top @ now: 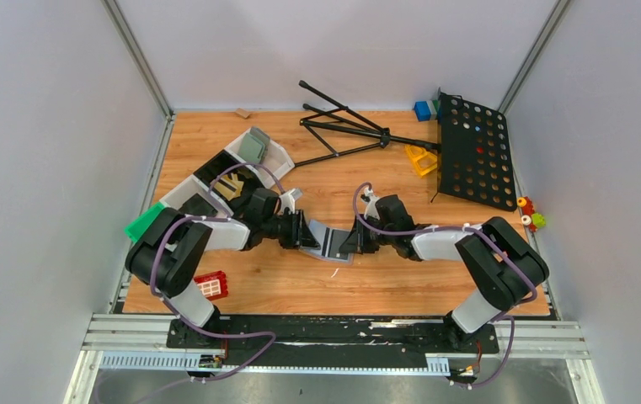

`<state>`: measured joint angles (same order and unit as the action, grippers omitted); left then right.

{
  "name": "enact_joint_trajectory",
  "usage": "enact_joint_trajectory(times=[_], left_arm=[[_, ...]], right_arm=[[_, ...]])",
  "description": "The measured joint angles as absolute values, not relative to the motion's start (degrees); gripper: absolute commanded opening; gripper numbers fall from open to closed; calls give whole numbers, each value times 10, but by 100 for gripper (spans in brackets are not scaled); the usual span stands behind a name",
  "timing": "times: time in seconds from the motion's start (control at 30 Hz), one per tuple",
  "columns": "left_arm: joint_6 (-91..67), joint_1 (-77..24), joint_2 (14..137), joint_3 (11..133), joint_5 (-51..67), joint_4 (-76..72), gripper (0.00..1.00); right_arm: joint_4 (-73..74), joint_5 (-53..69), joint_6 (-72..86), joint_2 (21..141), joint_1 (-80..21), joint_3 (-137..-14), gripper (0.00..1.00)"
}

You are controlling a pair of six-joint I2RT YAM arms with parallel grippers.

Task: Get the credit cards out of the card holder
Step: Pick up the card holder from the center of the board.

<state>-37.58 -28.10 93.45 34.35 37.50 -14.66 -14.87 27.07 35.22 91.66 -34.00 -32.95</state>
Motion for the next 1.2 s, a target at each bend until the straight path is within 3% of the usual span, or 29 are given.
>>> enact_joint_trajectory(times=[0.13,0.23,0.4,0.5,1.2], left_arm=[[-381,-283,939,342,388,-166,11],[-385,-284,936,334,389,-178,8],[-406,-284,896,296,389,-197,5],[-435,-288,867,271,391,-226,4],[-613,-314,804,229,425,-412,3]], right_arm=[[-154,266,348,898,-340,-314,5],[-152,264,348,856,-340,-284,8],[-157,268,352,798,-340,-277,32],[-176,278,360,771,-340,-269,39],[-322,343,510,752,-340,-239,39]])
